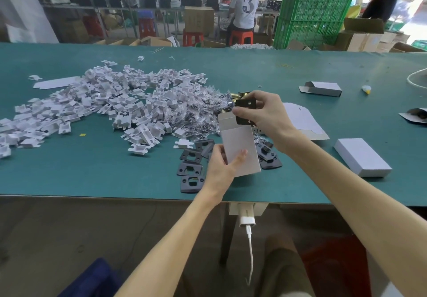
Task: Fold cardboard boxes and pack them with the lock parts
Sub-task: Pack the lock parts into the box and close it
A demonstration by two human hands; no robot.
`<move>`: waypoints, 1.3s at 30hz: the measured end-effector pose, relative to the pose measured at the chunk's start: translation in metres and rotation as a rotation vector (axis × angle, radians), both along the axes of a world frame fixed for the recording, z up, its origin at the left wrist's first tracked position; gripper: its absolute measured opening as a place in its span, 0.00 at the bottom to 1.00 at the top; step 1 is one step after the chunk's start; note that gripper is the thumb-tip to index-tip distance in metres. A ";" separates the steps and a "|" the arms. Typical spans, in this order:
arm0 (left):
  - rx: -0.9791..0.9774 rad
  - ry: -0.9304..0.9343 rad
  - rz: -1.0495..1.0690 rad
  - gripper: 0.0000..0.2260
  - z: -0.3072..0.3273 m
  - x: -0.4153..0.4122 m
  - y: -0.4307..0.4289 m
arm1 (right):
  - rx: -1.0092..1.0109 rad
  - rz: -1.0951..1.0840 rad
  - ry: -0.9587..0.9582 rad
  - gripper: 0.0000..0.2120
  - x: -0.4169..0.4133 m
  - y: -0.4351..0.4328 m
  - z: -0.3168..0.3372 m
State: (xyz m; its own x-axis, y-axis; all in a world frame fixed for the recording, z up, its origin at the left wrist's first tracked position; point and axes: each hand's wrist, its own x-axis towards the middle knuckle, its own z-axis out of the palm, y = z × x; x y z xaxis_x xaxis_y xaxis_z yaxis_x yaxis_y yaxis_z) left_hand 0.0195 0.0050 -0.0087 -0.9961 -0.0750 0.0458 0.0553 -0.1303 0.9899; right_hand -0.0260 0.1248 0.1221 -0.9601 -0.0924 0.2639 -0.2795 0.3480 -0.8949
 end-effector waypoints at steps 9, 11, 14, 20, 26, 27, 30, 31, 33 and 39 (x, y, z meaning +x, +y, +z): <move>0.010 -0.008 -0.011 0.19 0.001 0.001 0.000 | 0.277 -0.061 0.168 0.07 -0.013 -0.012 0.009; 0.010 -0.009 -0.006 0.19 0.001 0.001 0.000 | 0.319 -0.036 0.185 0.08 -0.014 -0.014 0.010; 0.006 -0.007 -0.005 0.18 0.002 0.002 0.000 | 0.310 -0.039 0.239 0.06 -0.016 -0.016 0.011; 0.023 -0.007 -0.006 0.18 0.003 0.003 0.001 | 0.449 -0.002 0.258 0.05 -0.019 -0.014 0.006; 0.014 -0.002 -0.005 0.18 0.003 0.003 0.001 | 0.556 0.037 0.201 0.06 -0.018 -0.008 0.005; 0.014 -0.001 -0.005 0.18 0.003 0.003 0.000 | 0.577 0.050 0.185 0.05 -0.018 -0.007 0.005; 0.006 0.005 -0.009 0.18 0.003 0.003 0.001 | 0.626 0.098 0.149 0.06 -0.016 -0.006 0.005; 0.001 0.007 -0.009 0.19 0.003 0.003 0.001 | 0.648 0.117 0.146 0.06 -0.015 -0.005 0.005; -0.001 0.010 -0.008 0.19 0.002 0.003 0.001 | 0.730 0.156 0.149 0.07 -0.014 -0.005 0.004; -0.009 0.011 -0.020 0.17 0.002 0.003 0.001 | 0.956 0.219 0.149 0.12 -0.005 -0.005 -0.002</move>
